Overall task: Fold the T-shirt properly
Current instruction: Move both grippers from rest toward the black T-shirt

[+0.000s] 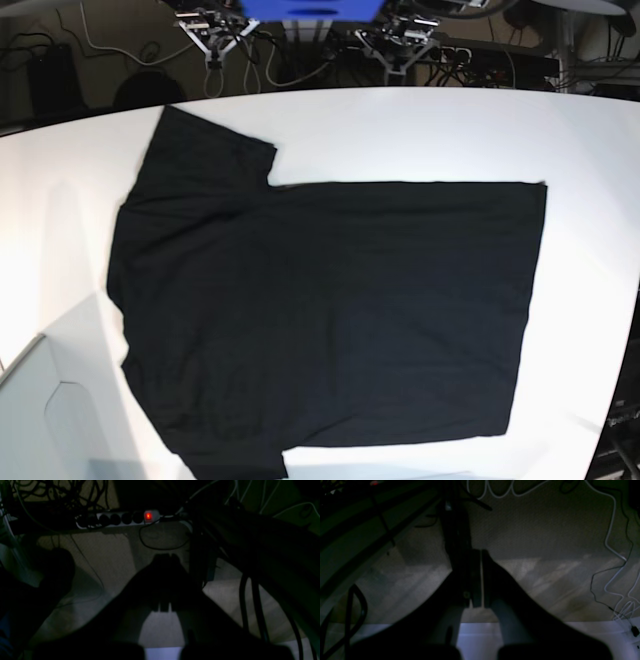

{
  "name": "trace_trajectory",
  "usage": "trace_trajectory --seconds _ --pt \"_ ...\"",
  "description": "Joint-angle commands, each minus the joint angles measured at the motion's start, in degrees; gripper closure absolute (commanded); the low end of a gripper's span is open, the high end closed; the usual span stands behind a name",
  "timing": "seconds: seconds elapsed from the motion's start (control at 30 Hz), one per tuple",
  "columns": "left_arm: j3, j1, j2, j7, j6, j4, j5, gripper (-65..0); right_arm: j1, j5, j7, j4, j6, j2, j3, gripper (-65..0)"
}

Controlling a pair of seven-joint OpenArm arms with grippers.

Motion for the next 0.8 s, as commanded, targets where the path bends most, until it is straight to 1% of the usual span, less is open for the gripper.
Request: trace_trajectory --seconds 0.0,0.63,0.7,0.77 --pt "0.04 0.3 -0.23 -0.24 0.36 0.26 -0.14 -0.5 -0.17 0.14 0.11 0.19 -0.8 -0.23 -0.08 -0.4" --pt "0.04 0.48 -0.23 -0.33 0.36 0.26 -0.14 -0.5 -0.87 0.14 0.2 0.28 -0.8 -0.23 0.19 -0.2" --pt "0.04 1.27 -0.23 -0.33 0.36 0.44 -0.23 -0.5 -1.75 0.32 1.52 1.68 -0.89 -0.23 0.36 0.0" --pt "-0.14 2.15 -0.23 -0.33 0.36 2.64 -0.4 -0.5 -4.47 0.32 4.94 3.88 -0.89 -0.23 0.36 0.0"
